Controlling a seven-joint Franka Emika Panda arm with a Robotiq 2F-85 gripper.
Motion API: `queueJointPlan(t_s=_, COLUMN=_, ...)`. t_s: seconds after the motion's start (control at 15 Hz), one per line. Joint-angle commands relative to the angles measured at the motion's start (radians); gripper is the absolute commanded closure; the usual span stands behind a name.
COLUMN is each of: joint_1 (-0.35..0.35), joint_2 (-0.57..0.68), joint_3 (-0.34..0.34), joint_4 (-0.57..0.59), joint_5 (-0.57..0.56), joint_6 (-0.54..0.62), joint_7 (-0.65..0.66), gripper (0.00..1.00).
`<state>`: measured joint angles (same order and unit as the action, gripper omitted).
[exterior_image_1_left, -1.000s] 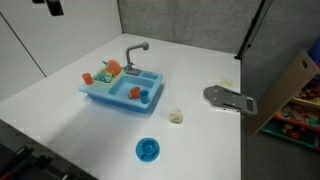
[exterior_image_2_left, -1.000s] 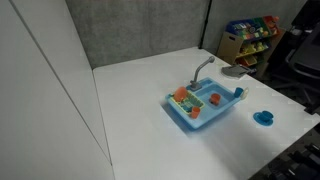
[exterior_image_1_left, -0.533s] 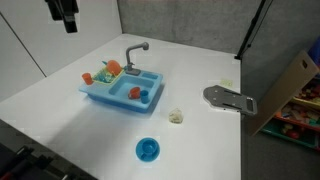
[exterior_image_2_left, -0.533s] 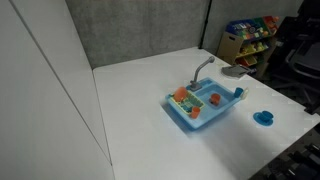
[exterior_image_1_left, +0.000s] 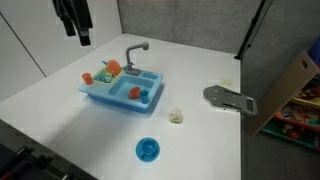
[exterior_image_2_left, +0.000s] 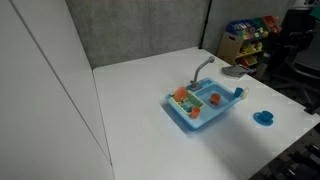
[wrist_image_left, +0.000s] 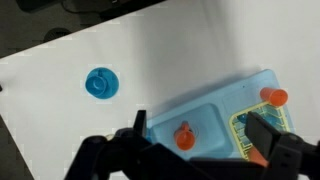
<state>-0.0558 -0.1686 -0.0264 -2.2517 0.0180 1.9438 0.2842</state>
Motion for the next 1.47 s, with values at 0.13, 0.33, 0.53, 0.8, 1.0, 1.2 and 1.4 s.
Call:
queueJointPlan(t_s=0.13, joint_1=0.004, joint_2=0.082, joint_3=0.022, joint_4=0.040, joint_5=-0.086, joint_6=0.065, joint_7=0.055, gripper=0.00)
queueJointPlan(t_s=0.33, joint_1=0.006, joint_2=0.115, joint_3=0.020, joint_4=0.058, joint_5=-0.089, joint_6=0.069, joint_7=0.092, gripper=0.00)
queueJointPlan(t_s=0.53, joint_1=0.008, joint_2=0.102, joint_3=0.014, joint_4=0.030, joint_5=-0.071, joint_6=0.076, joint_7=0.067, gripper=0.00)
queueJointPlan(t_s=0.8, joint_1=0.009, joint_2=0.107, joint_3=0.014, joint_4=0.034, joint_5=-0.071, joint_6=0.076, joint_7=0.071, gripper=0.00)
queueJointPlan(t_s=1.0, joint_1=0.010, joint_2=0.122, joint_3=0.013, joint_4=0.035, joint_5=-0.068, joint_6=0.118, joint_7=0.039, gripper=0.00)
queueJointPlan(t_s=1.2, joint_1=0.010, joint_2=0.157, joint_3=0.009, joint_4=0.049, joint_5=-0.052, joint_6=0.179, joint_7=-0.016, gripper=0.00)
queueJointPlan(t_s=1.4, joint_1=0.006, joint_2=0.209, joint_3=0.003, joint_4=0.070, joint_5=-0.044, joint_6=0.237, joint_7=-0.051, gripper=0.00)
